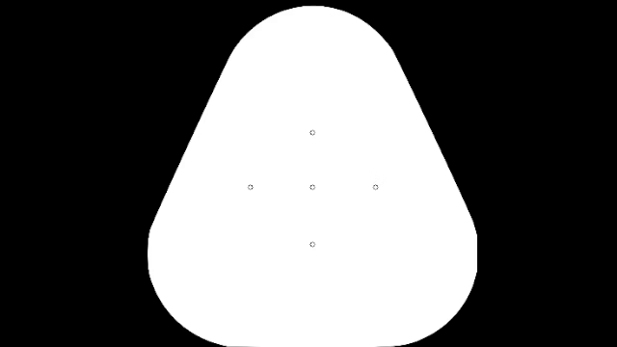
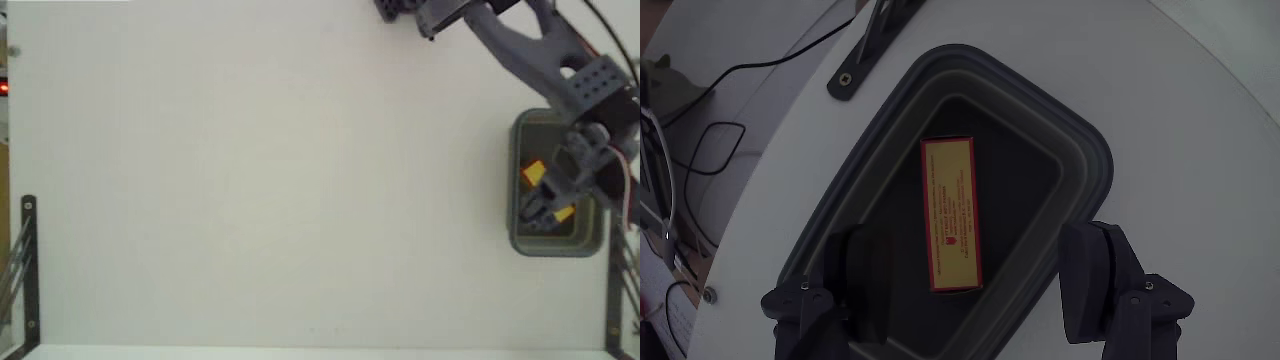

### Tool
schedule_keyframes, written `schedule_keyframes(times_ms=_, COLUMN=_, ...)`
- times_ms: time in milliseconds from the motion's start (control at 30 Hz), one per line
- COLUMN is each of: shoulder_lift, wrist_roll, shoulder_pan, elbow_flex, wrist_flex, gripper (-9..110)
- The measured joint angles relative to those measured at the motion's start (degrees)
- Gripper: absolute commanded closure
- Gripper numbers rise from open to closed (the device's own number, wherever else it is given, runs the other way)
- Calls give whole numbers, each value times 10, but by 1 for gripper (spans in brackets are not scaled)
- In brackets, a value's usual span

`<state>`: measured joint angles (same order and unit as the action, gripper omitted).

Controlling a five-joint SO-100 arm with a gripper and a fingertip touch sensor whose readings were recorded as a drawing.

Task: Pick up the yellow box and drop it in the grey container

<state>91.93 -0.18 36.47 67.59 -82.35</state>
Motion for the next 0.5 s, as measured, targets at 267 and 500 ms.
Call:
schedule_keyframes(times_ms=267, shoulder_lift=0, wrist_roll=0, shoulder_pan=-1, elbow_flex=0, wrist_flex=0, gripper=-9)
schedule_keyframes(times_ms=500, shoulder_lift=1, wrist_roll=-1, shoulder_pan=-15, elbow_flex=20, wrist_flex=1, gripper=-9)
